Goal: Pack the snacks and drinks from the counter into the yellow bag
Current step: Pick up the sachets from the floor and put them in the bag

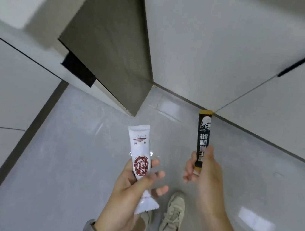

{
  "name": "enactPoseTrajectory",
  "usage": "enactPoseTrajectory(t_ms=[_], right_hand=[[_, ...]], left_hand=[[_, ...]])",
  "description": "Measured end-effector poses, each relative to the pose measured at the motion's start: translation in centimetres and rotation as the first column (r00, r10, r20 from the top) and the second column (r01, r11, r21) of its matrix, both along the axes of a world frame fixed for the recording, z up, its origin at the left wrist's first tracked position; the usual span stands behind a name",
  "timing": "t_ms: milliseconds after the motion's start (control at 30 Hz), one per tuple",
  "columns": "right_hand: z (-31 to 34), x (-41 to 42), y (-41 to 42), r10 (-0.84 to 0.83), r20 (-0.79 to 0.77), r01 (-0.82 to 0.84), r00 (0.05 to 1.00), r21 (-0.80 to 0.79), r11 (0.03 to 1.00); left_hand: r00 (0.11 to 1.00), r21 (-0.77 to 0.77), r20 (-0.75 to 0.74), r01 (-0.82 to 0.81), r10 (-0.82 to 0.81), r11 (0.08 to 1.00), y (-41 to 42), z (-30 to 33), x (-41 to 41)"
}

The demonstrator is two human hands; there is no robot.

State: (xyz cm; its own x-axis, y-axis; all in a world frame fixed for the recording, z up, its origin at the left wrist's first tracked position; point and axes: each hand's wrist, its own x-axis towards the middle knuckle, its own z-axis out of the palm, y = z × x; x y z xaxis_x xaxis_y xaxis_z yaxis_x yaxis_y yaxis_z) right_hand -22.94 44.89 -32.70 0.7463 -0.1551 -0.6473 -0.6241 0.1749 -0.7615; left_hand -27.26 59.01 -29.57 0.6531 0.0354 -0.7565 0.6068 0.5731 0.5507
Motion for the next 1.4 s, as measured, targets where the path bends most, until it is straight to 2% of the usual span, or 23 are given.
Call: enactPoseTrajectory(t_ms=[100, 233, 400, 567, 767, 967, 1400], right_hand=[[8.3, -1.6, -1.8, 0.042, 0.045, -0.039, 0.998, -0.052, 0.998], [17.5, -1.8, -2.5, 0.032, 0.119, -0.025, 0.992, -0.057, 0.998], [28.1, -1.6, -3.2, -0.037, 0.213, 0.051, 0.976, -0.057, 0.997], [34.9, -2.8, -5.7, -0.167, 0.303, 0.188, 0.938, -0.043, 0.981], [38.8, -5.7, -9.9, -0.348, 0.365, 0.384, 0.863, -0.026, 0.923], [40.3, -7.7, -15.0, -0.461, 0.369, 0.504, 0.807, -0.024, 0.863], [42.4, -8.4, -32.7, -0.524, 0.399, 0.590, 0.753, -0.055, 0.806]], left_hand=[[0.993, -0.055, 0.075, 0.099, -0.094, 0.994, -1.1, 7.9, 1.5], [0.932, -0.003, 0.236, 0.284, -0.275, 0.959, -2.1, 16.7, 4.6], [0.871, -0.035, 0.358, 0.373, -0.337, 0.927, -4.1, 27.1, 5.8], [0.814, -0.038, 0.432, 0.446, -0.388, 0.894, -6.1, 33.3, 5.4], [0.762, -0.028, 0.454, 0.530, -0.462, 0.848, -10.9, 36.3, 5.8], [0.690, -0.018, 0.472, 0.629, -0.548, 0.777, -17.5, 37.8, 5.4], [0.682, -0.058, 0.497, 0.643, -0.537, 0.764, -35.8, 39.7, 5.3]])
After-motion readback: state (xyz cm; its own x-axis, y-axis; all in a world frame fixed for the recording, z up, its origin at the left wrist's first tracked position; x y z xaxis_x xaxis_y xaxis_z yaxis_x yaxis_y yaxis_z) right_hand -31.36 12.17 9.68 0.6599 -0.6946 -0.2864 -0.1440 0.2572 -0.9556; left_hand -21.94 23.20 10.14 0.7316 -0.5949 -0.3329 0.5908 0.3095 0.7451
